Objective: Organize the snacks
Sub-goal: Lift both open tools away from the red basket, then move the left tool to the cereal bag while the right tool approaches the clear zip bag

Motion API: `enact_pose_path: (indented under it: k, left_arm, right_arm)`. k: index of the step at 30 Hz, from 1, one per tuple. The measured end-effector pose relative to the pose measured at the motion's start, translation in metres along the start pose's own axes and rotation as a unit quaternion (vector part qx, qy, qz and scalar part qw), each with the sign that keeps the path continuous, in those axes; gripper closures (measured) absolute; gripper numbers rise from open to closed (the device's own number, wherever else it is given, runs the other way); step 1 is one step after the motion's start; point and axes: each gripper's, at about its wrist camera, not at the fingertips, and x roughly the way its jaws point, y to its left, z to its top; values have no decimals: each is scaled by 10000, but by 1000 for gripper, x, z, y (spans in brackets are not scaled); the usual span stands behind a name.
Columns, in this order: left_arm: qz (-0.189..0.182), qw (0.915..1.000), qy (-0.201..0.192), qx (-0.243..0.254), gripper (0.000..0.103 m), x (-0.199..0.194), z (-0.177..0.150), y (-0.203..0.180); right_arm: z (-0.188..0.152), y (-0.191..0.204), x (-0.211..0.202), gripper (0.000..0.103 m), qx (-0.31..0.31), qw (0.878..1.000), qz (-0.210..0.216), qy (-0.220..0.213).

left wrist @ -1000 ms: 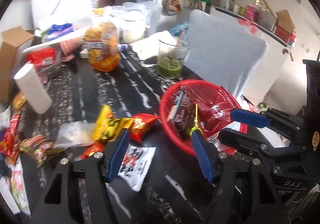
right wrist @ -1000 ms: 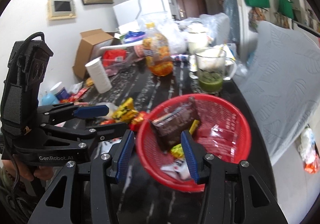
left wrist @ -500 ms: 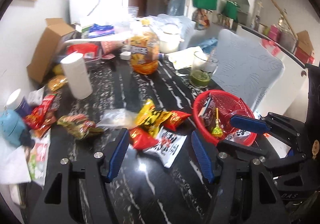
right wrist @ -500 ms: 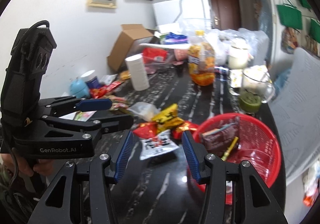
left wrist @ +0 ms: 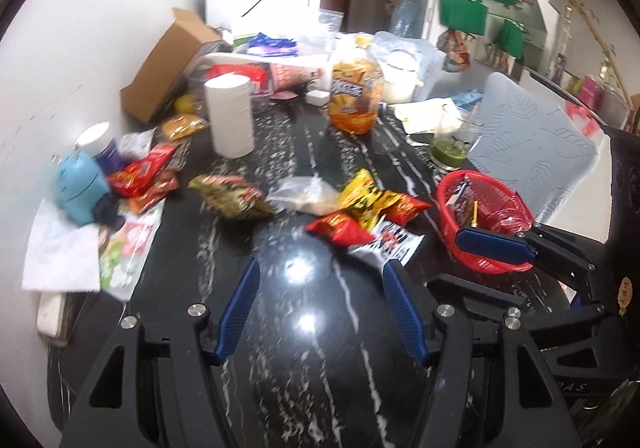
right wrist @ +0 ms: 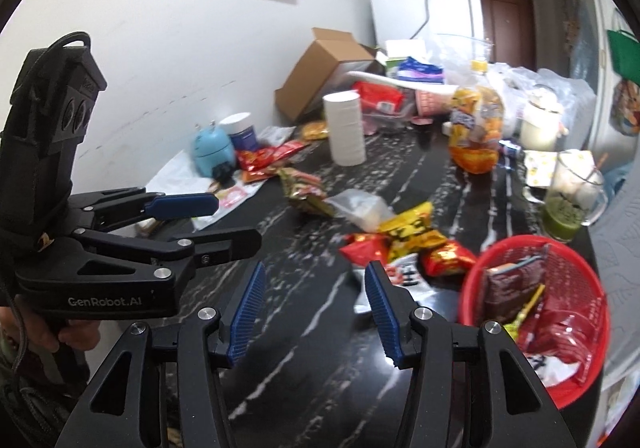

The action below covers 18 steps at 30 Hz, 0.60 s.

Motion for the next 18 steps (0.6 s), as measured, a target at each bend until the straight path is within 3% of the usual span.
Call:
enact_pose_path:
  k: [9, 18]
  left_arm:
    - [30, 9999, 121, -95, 40, 0, -13, 26]
    - [-123, 9995, 204, -227, 40, 15, -2, 55]
  right_arm:
    - [-6, 16, 17, 49, 124, 9999, 59, 32]
    - [7, 21, 45, 49, 177, 9997, -21, 179]
